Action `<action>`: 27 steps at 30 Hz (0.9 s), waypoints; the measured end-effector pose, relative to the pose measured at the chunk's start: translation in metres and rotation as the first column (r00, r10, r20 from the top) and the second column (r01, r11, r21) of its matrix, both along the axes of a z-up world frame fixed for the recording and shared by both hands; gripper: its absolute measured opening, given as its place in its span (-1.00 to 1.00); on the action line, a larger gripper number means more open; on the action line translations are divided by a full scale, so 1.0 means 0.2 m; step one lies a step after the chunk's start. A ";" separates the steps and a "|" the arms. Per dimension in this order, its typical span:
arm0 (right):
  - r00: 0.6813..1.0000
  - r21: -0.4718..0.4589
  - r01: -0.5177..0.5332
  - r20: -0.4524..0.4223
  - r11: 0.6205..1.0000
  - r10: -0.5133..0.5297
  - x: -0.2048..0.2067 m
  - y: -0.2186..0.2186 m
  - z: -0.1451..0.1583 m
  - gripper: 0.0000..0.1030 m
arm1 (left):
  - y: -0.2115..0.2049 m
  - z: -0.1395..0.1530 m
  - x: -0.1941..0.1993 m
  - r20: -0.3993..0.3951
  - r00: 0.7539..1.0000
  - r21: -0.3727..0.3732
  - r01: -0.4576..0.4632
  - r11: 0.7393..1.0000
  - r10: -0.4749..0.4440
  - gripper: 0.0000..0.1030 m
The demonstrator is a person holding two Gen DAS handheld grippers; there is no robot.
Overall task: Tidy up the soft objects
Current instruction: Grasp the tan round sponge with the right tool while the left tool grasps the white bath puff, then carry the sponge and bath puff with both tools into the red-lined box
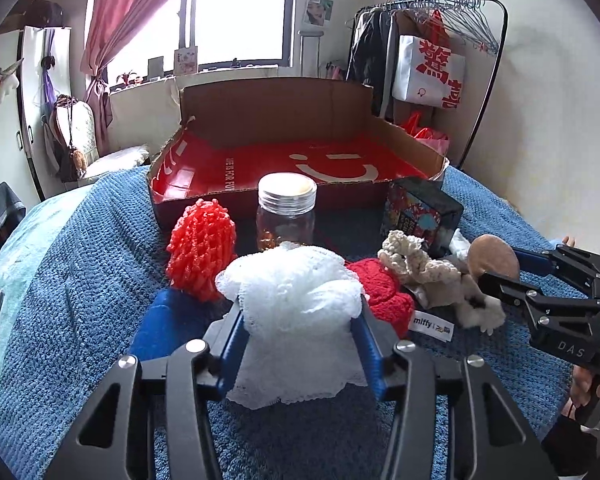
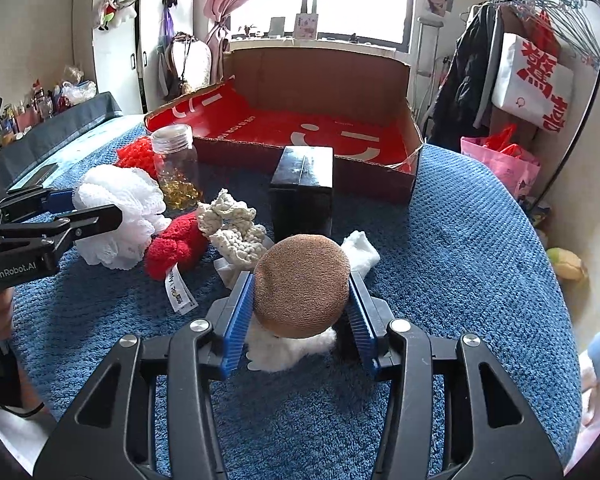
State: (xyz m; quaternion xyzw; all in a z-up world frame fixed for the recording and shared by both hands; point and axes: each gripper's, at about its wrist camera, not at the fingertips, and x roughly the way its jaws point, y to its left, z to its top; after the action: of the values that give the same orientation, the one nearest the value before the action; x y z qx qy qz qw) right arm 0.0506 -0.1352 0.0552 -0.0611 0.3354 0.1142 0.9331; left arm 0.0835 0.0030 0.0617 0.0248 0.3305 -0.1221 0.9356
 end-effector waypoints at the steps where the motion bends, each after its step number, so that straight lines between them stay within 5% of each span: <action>1: 1.000 0.000 0.005 0.003 1.000 -0.005 0.00 0.00 0.00 -0.14 | 0.00 0.00 0.00 0.001 1.000 -0.001 0.000 1.000 0.000 -0.01; 27: 0.992 0.015 0.129 -0.017 0.992 -0.129 0.17 -0.27 0.08 -0.14 | 0.31 0.25 0.09 0.073 0.991 -0.026 -0.112 0.993 0.113 -0.04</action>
State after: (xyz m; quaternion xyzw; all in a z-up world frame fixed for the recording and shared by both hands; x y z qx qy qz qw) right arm 0.0846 -0.1886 0.0712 -0.0307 0.3452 0.0569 0.9363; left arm 0.1016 0.0657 0.1124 0.0003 0.2947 -0.0719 0.9529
